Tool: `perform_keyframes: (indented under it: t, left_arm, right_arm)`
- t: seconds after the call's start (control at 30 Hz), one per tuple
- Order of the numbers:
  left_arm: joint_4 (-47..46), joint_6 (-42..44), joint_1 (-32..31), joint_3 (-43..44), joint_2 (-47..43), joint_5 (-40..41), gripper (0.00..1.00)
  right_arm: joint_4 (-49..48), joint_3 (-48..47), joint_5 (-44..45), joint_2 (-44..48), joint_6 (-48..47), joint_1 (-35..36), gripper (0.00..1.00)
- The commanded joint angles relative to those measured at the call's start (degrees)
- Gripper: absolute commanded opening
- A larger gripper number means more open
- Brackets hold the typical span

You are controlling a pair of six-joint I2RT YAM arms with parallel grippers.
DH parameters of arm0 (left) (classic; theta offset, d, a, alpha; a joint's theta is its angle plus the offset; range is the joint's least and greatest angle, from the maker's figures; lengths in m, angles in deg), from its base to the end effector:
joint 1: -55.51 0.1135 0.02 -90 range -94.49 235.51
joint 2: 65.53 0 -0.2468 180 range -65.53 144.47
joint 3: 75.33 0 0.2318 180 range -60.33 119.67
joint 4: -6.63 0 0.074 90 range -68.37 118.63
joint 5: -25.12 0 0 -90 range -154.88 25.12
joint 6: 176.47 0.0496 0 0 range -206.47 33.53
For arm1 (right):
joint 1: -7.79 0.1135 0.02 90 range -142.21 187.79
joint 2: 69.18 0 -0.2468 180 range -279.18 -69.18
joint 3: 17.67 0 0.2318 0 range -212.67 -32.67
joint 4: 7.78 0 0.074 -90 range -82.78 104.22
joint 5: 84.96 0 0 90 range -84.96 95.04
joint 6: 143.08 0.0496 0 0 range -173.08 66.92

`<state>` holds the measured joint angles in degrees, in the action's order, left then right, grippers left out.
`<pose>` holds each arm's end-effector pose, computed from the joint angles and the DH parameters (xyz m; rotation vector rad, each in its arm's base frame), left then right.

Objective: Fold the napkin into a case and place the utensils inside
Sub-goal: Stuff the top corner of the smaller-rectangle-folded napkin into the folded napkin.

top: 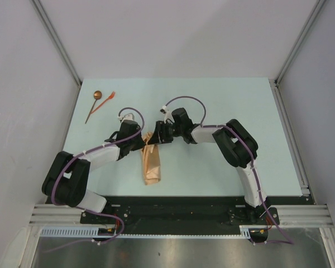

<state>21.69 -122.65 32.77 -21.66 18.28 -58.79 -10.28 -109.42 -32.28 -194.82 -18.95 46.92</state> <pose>0.2610 -0.1037 0.1550 -0.3310 2.3627 -0.3730 0.3325 0.3092 0.1257 -0.5364 2.2812 1.3951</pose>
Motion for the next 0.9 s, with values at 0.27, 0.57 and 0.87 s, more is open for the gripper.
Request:
perform_keyframes:
  t: [0.27, 0.57, 0.87]
  left_arm:
    - [-1.5, -0.6, 1.3, -0.3, -1.4, -2.4, 0.0]
    - [-2.2, -0.6, 1.6, -0.8, -1.4, -2.9, 0.0]
    - [-2.8, -0.7, 1.7, -1.1, -1.3, -3.6, 0.0]
  right_arm:
    - [1.9, -4.1, -0.8, 3.6, -4.1, -0.7, 0.63]
    - [0.1, -1.9, 1.0, 4.1, -1.9, -2.0, 0.63]
    - [-1.1, -2.1, 1.5, 3.6, -1.1, -3.1, 0.65]
